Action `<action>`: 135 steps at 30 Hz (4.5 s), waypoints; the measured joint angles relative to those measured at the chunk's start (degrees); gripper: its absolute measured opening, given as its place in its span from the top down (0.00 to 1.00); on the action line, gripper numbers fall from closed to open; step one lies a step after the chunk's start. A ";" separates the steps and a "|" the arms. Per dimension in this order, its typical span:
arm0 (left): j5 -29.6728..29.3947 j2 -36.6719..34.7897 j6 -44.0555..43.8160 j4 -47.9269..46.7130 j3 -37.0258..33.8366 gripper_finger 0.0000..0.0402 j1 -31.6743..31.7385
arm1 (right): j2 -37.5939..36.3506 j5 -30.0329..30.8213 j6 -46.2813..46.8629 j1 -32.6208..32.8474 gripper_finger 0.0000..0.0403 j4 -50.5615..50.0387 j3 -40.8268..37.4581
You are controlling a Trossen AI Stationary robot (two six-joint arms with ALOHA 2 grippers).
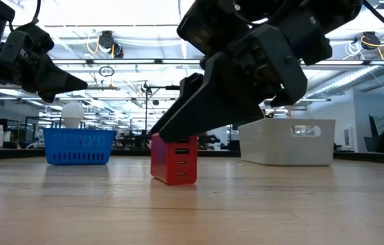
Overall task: Pick & Place Office items
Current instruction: Put the red charger adapter into the grey bin
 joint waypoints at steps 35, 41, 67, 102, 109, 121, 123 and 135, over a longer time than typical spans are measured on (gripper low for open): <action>0.00 0.01 -0.09 0.01 0.00 0.98 0.00 | 0.33 0.96 2.96 0.00 0.33 1.78 -0.33; 0.00 0.01 -0.08 -0.07 0.00 0.98 -0.01 | -0.19 0.80 2.98 0.12 0.33 2.80 -0.36; 0.00 0.00 0.02 -0.22 0.00 0.98 0.01 | -55.29 16.47 1.43 -0.13 0.33 -0.38 -28.88; 0.00 0.02 0.23 -0.11 0.00 0.98 0.00 | -86.51 21.99 2.78 -0.03 0.33 23.71 -58.97; -0.04 0.01 0.09 0.27 -0.04 0.98 0.00 | -79.28 23.34 0.93 -0.46 0.33 14.79 -47.99; 0.01 0.01 -0.18 0.01 -0.02 0.98 0.01 | -69.69 35.62 7.01 -4.85 0.33 1.67 -40.85; 0.00 0.02 -0.15 0.02 -0.02 0.98 -0.01 | -67.92 35.60 10.07 -6.72 0.33 -0.85 -40.85; -0.02 0.00 -0.03 0.04 -0.02 0.98 0.01 | -58.51 29.21 20.41 -16.27 0.32 -10.92 -40.85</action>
